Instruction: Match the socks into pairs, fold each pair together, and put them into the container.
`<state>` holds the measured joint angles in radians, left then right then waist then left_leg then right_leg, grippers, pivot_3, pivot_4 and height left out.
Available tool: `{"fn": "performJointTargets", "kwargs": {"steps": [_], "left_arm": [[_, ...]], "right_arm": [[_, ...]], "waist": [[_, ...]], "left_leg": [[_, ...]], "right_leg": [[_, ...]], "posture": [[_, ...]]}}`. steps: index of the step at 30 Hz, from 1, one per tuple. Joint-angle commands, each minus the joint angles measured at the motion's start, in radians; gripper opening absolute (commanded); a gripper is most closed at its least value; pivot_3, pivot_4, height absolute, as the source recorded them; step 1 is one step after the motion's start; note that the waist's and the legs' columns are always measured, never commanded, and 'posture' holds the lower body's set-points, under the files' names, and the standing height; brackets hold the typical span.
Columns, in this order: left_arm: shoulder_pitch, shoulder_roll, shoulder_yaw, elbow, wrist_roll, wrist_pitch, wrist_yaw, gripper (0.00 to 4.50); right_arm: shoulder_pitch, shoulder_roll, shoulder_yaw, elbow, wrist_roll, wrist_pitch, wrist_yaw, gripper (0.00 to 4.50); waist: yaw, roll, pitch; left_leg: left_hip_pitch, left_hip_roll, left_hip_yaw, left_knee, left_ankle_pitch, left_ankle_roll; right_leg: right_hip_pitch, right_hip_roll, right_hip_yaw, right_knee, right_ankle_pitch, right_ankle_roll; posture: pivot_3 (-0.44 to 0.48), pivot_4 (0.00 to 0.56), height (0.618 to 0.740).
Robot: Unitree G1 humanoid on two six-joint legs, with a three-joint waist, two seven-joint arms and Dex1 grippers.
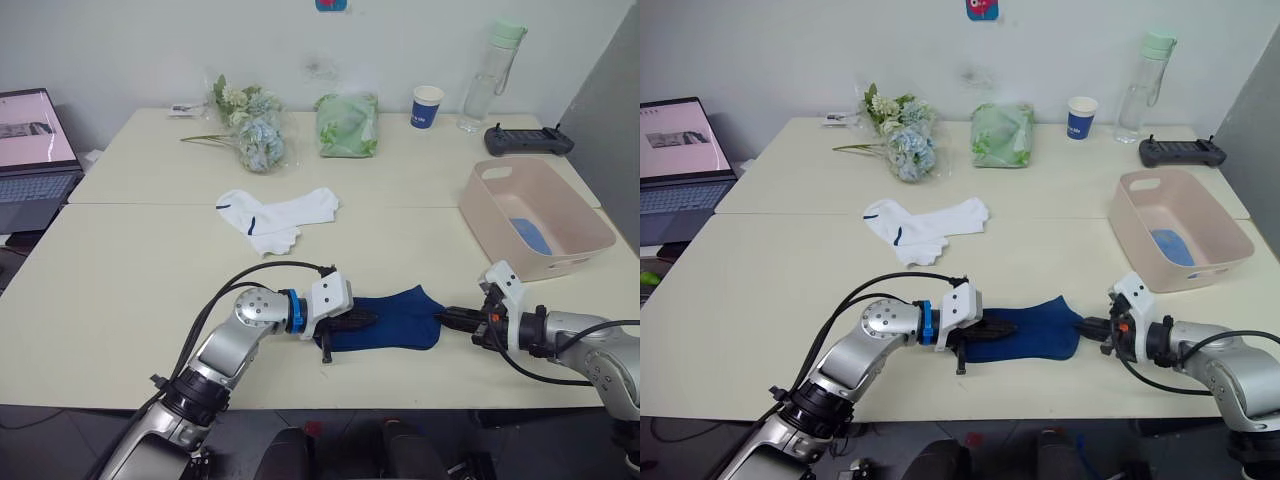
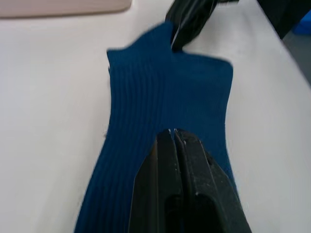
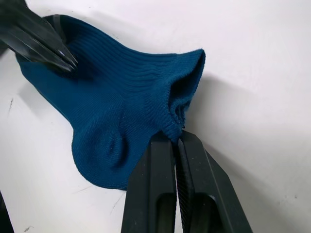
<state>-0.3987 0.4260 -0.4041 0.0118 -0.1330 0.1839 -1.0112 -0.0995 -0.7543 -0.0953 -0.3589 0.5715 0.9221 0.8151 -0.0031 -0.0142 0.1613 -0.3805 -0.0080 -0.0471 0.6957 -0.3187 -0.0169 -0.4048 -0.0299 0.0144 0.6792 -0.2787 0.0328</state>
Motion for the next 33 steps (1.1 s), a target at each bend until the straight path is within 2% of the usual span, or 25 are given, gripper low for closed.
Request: {"fn": "performJointTargets", "kwargs": {"steps": [1,5,9,12,17,21,22,24,27,33], "left_arm": [[0.0,-0.019,-0.011,0.045,0.04,-0.05,0.02,0.05],[0.022,-0.035,-0.032,0.091,0.078,-0.077,0.027,0.05],[0.042,-0.03,-0.02,0.076,0.081,-0.065,0.023,0.05],[0.052,-0.02,-0.014,0.072,0.085,-0.072,0.019,0.05],[0.048,-0.03,0.014,0.064,0.067,-0.085,0.031,0.05],[0.06,-0.007,0.075,-0.035,0.014,-0.005,0.038,0.05],[0.067,0.005,0.088,-0.064,0.003,0.022,0.038,0.05],[0.104,0.09,0.169,-0.208,-0.081,0.152,0.009,0.05],[0.14,0.226,0.26,-0.337,-0.116,0.211,-0.016,0.05],[0.126,0.333,0.392,-0.383,-0.179,0.289,0.001,0.05]], "right_arm": [[0.011,-0.021,-0.021,-0.012,0.017,-0.023,0.028,0.0],[-0.005,0.016,-0.068,-0.039,0.137,0.041,0.048,0.0],[-0.077,0.089,-0.129,-0.056,0.344,0.16,0.016,0.0],[-0.139,0.146,-0.127,-0.055,0.448,0.221,-0.033,0.0],[-0.211,0.232,-0.027,-0.017,0.417,0.198,-0.079,0.0],[-0.257,0.272,0.05,0.029,0.366,0.166,-0.076,0.0],[-0.263,0.273,0.065,0.035,0.355,0.159,-0.071,0.0],[-0.281,0.28,0.109,0.05,0.327,0.141,-0.054,0.0],[-0.296,0.281,0.173,0.07,0.283,0.102,-0.014,0.0],[-0.341,0.317,0.251,0.142,0.217,0.048,0.033,0.0]], "waist": [[0.0,0.0,0.0],[0.0,0.0,0.0],[-0.001,0.001,-0.001],[-0.001,0.001,-0.001],[-0.001,0.001,-0.001],[-0.005,0.001,-0.001],[-0.005,0.001,-0.001],[-0.01,0.001,-0.001],[-0.022,0.001,-0.001],[-0.022,0.001,-0.001]], "left_leg": [[0.0,0.0,0.0,0.0,0.0,0.0],[0.0,0.0,0.0,0.0,0.0,0.0],[0.0,0.0,0.0,0.0,0.0,0.0],[0.0,0.0,0.0,0.0,0.0,0.0],[0.0,0.0,0.0,0.0,0.0,0.0],[0.0,0.001,-0.001,0.0,0.0,0.0],[0.0,0.001,-0.001,0.0,0.0,0.0],[0.0,0.001,-0.001,0.0,0.0,0.0],[0.0,0.002,-0.002,-0.001,0.0,0.0],[0.0,0.0,-0.002,0.0,0.0,0.0]], "right_leg": [[0.0,0.0,0.0,0.0,0.0,0.0],[0.0,0.0,0.0,0.0,0.0,0.0],[0.0,0.0,0.001,0.0,0.0,0.0],[0.0,0.0,0.0,0.0,0.0,0.0],[0.0,-0.001,0.0,0.0,0.0,0.0],[-0.001,-0.001,0.0,0.001,0.0,0.0],[-0.001,-0.001,0.0,0.001,0.0,0.0],[-0.001,-0.001,0.0,0.001,0.0,0.0],[-0.002,-0.004,-0.001,0.001,0.0,0.0],[-0.001,-0.005,-0.001,0.0,0.0,0.0]], "posture": [[0.0,0.15,0.74],[0.0,0.15,0.74],[0.0,0.15,0.74],[0.0,0.15,0.74],[0.0,0.15,0.74],[0.0,0.15,0.74],[0.0,0.15,0.74],[0.0,0.15,0.74],[0.0,0.15,0.74],[0.0,0.15,0.74]]}}
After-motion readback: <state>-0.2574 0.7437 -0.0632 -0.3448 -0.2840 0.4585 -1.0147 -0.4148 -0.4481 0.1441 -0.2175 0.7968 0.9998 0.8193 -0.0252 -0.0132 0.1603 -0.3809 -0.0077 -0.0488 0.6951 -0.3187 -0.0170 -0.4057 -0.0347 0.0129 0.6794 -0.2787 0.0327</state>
